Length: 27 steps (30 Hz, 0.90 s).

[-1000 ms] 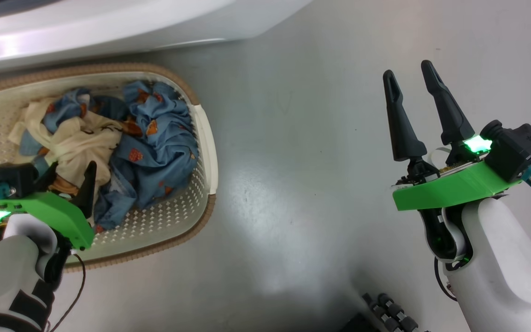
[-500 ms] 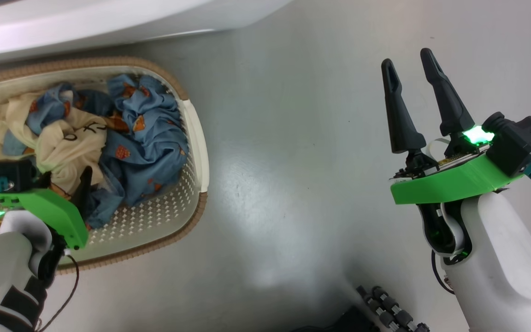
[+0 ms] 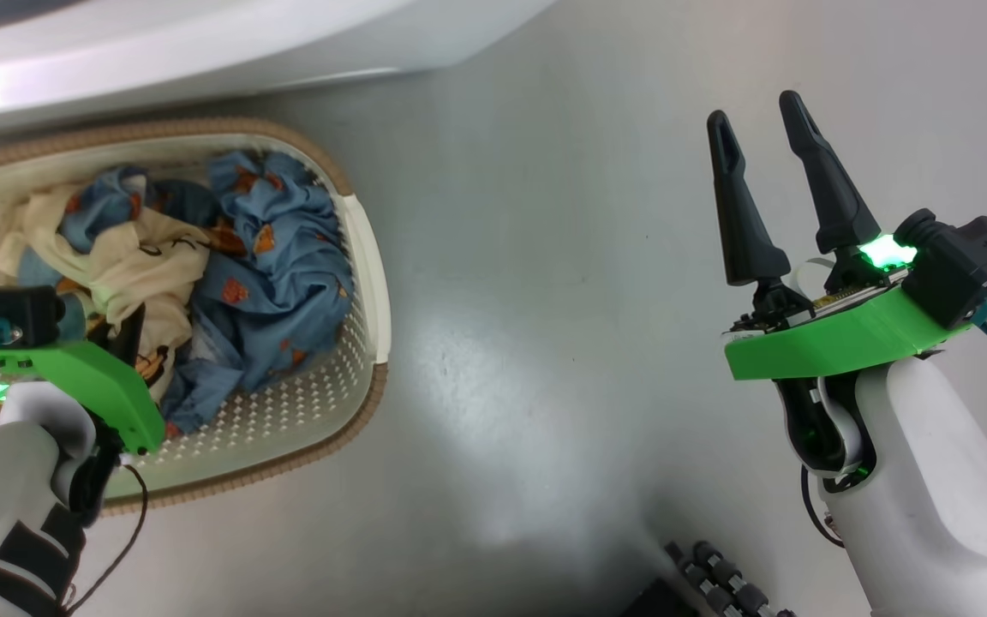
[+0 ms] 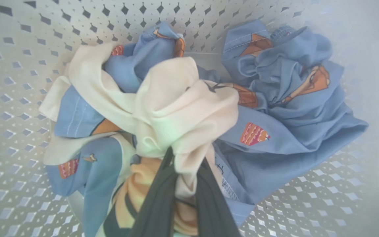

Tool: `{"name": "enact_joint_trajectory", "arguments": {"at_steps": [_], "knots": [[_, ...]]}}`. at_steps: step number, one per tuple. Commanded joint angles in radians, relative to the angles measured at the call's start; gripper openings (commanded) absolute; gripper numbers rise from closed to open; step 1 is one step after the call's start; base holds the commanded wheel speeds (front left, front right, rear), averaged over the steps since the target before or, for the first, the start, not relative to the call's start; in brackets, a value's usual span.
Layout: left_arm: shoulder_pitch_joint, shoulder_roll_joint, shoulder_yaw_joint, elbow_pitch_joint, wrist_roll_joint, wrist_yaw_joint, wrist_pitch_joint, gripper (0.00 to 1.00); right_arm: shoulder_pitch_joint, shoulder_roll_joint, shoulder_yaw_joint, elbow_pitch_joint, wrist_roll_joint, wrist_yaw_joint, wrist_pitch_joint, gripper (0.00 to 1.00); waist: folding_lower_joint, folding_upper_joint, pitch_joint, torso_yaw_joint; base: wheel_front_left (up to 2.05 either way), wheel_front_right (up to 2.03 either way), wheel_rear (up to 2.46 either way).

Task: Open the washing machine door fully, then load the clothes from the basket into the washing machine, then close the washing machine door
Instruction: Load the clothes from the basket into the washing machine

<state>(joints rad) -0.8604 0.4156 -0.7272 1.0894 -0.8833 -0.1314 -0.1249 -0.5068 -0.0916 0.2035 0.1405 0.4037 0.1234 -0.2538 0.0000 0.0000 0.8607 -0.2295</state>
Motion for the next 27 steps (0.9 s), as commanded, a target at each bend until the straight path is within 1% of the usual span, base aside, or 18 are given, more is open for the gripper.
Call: {"name": "enact_joint_trajectory", "arguments": {"at_steps": [1, 8, 15, 20, 23, 27], "knots": [[0.029, 0.029, 0.009, -0.006, -0.016, 0.001, -0.017, 0.00, 0.027, -0.001, 0.013, -0.016, -0.003, 0.007, -0.008, 1.00, 0.0000, 0.0000, -0.026, 0.009, 0.00, 0.00, 0.00], [0.064, 0.015, -0.015, -0.011, -0.070, 0.001, -0.060, 0.00, 0.046, -0.012, 0.004, -0.008, -0.003, 0.007, -0.008, 1.00, 0.0000, 0.0000, -0.099, 0.024, 0.00, 0.00, 0.00], [0.118, -0.003, -0.037, -0.022, -0.122, 0.001, -0.111, 0.00, 0.087, -0.031, -0.009, 0.000, 0.000, 0.007, -0.008, 1.00, 0.0000, 0.0000, -0.207, 0.043, 0.00, 0.00, 0.00], [0.160, -0.014, -0.043, -0.029, -0.139, 0.001, -0.132, 0.00, 0.130, -0.045, -0.019, 0.014, 0.005, 0.007, -0.008, 1.00, 0.0000, 0.0000, -0.295, 0.055, 0.00, 0.00, 0.00], [0.183, -0.018, -0.037, -0.040, -0.140, 0.001, -0.136, 0.00, 0.157, -0.053, -0.026, 0.019, 0.009, 0.007, -0.008, 1.00, 0.0000, 0.0000, -0.344, 0.060, 0.00, 0.00, 0.00], [0.214, -0.015, 0.019, -0.085, -0.108, 0.001, -0.136, 0.00, 0.194, -0.063, -0.036, 0.025, 0.010, 0.007, -0.008, 1.00, 0.0000, 0.0000, -0.402, 0.070, 0.00, 0.00, 0.00]]}}
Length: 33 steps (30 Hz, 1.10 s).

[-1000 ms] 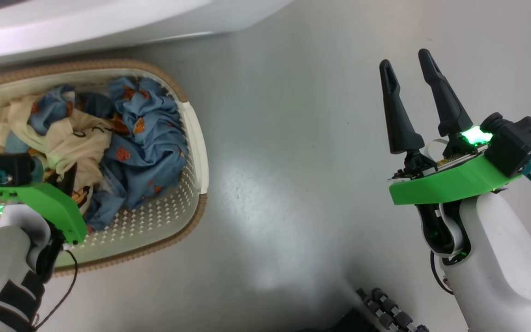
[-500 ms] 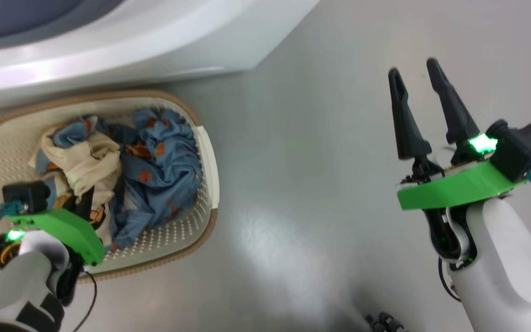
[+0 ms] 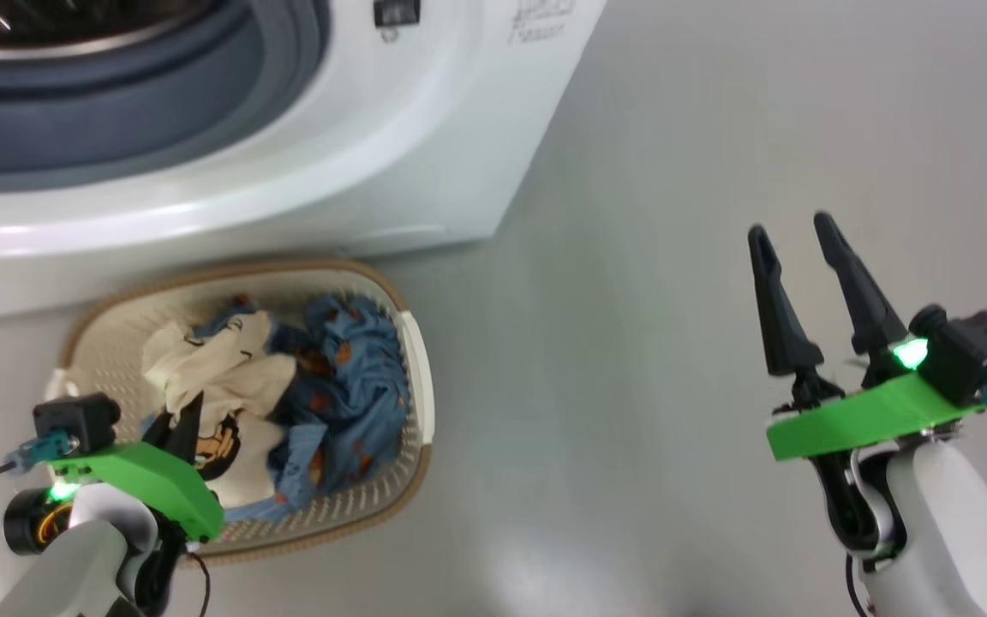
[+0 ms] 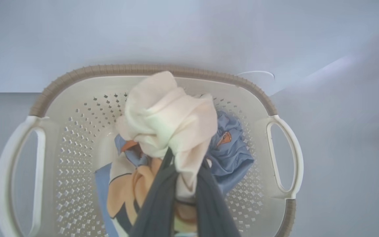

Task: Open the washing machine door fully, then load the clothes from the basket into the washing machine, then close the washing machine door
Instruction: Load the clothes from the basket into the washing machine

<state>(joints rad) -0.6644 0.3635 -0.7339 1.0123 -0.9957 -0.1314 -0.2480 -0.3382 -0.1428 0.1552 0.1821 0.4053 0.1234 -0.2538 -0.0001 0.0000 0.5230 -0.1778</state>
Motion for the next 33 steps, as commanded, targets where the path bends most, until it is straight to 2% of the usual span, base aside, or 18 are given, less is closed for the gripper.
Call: {"name": "enact_joint_trajectory", "arguments": {"at_steps": [1, 9, 19, 24, 33], "knots": [[0.029, 0.038, 0.044, -0.020, 0.018, 0.001, -0.013, 0.00, 0.035, -0.014, 0.010, -0.016, 0.009, 0.007, -0.008, 1.00, 0.0001, 0.0000, -0.080, 0.020, 0.00, 0.00, 0.00], [0.149, 0.029, 0.214, -0.134, 0.162, 0.001, -0.014, 0.00, 0.106, -0.027, -0.006, -0.004, 0.014, 0.007, -0.008, 1.00, 0.0001, 0.0000, -0.188, 0.029, 0.00, 0.00, 0.00], [0.313, -0.022, 0.420, -0.323, 0.357, 0.013, -0.014, 0.00, 0.191, -0.062, -0.019, 0.003, 0.018, 0.007, -0.008, 1.00, 0.0001, 0.0000, -0.311, 0.051, 0.00, 0.00, 0.00], [0.379, -0.046, 0.488, -0.404, 0.425, 0.019, -0.014, 0.00, 0.221, -0.073, -0.021, 0.001, 0.020, 0.007, -0.008, 1.00, 0.0001, 0.0000, -0.350, 0.059, 0.00, 0.00, 0.00], [0.530, -0.100, 0.628, -0.628, 0.549, 0.033, -0.014, 0.00, 0.274, -0.090, -0.022, -0.004, 0.024, 0.007, -0.008, 1.00, 0.0001, 0.0000, -0.416, 0.075, 0.00, 0.00, 0.00]]}}
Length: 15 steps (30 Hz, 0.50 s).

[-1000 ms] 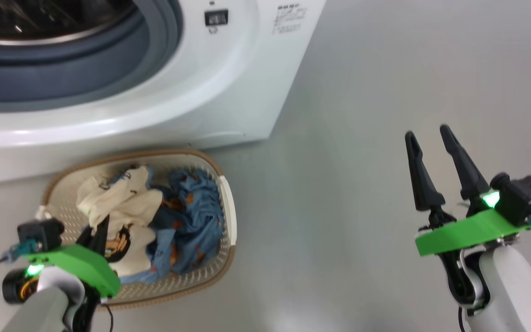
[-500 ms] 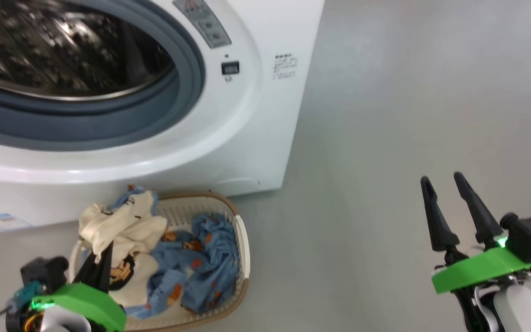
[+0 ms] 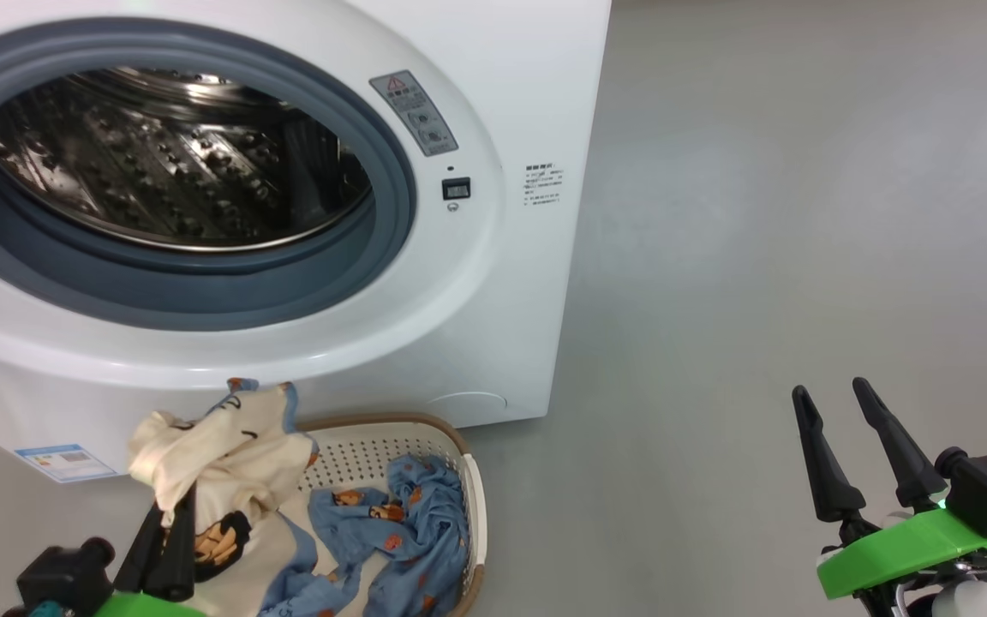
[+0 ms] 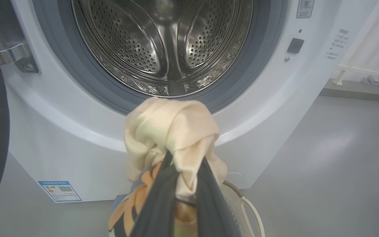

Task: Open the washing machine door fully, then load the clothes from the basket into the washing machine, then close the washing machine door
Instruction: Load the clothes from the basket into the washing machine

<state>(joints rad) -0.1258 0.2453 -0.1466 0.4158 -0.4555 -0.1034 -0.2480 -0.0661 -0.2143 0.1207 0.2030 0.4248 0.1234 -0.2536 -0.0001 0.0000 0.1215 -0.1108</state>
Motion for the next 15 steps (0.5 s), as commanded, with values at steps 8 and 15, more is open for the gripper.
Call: {"name": "enact_joint_trajectory", "arguments": {"at_steps": [8, 15], "knots": [[0.082, -0.022, 0.114, -0.165, 0.067, 0.011, -0.014, 0.00, 0.028, -0.021, 0.007, -0.032, 0.004, 0.007, -0.008, 1.00, 0.0001, 0.0000, -0.039, 0.014, 0.00, 0.00, 0.00], [0.107, -0.046, 0.137, -0.207, 0.086, 0.002, -0.014, 0.00, 0.032, -0.020, 0.005, -0.036, 0.003, 0.007, -0.008, 1.00, 0.0001, 0.0000, -0.035, 0.017, 0.00, 0.00, 0.00]]}}
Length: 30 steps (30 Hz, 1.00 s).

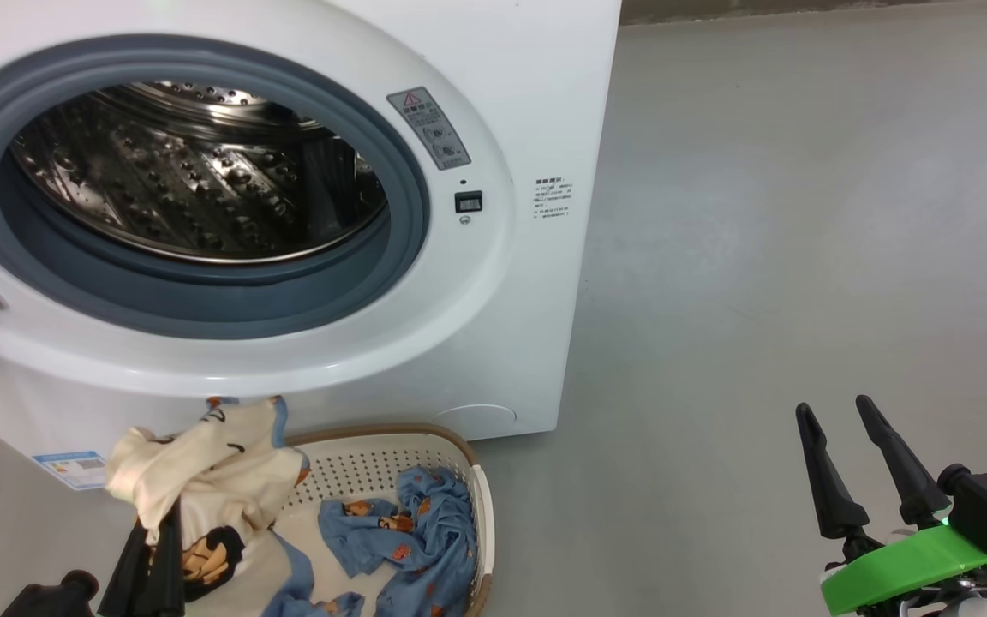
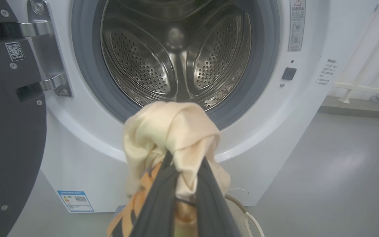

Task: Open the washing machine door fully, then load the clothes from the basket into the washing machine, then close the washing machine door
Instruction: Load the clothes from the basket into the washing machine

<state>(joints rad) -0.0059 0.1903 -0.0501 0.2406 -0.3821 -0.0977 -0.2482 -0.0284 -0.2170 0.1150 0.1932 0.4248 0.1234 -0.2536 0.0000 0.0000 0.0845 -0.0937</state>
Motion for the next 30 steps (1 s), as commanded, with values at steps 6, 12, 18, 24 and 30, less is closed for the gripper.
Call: {"name": "enact_joint_trajectory", "arguments": {"at_steps": [6, 12, 18, 24, 30], "knots": [[-0.045, 0.001, 0.052, -0.038, 0.021, -0.011, -0.014, 0.00, -0.022, -0.012, 0.010, -0.032, 0.002, 0.007, -0.008, 1.00, 0.0000, 0.0000, 0.035, 0.001, 0.00, 0.00, 0.00], [-0.128, 0.006, 0.054, -0.025, 0.026, -0.019, -0.014, 0.00, -0.054, 0.003, 0.011, -0.036, -0.001, 0.007, -0.008, 1.00, 0.0000, 0.0000, 0.089, -0.003, 0.00, 0.00, 0.00], [-0.233, 0.020, 0.057, -0.001, 0.033, -0.021, -0.014, 0.00, -0.081, 0.021, 0.015, -0.038, -0.003, 0.007, -0.008, 1.00, 0.0000, 0.0000, 0.140, -0.012, 0.00, 0.00, 0.00], [-0.389, 0.042, 0.057, 0.052, 0.038, -0.020, -0.011, 0.00, -0.117, 0.039, 0.021, -0.040, -0.005, 0.007, -0.008, 1.00, 0.0000, 0.0000, 0.198, -0.026, 0.00, 0.00, 0.00], [-0.551, 0.068, 0.045, 0.132, 0.044, -0.021, 0.013, 0.00, -0.154, 0.054, 0.025, -0.042, -0.007, 0.007, -0.008, 1.00, 0.0000, 0.0000, 0.253, -0.042, 0.00, 0.00, 0.00]]}}
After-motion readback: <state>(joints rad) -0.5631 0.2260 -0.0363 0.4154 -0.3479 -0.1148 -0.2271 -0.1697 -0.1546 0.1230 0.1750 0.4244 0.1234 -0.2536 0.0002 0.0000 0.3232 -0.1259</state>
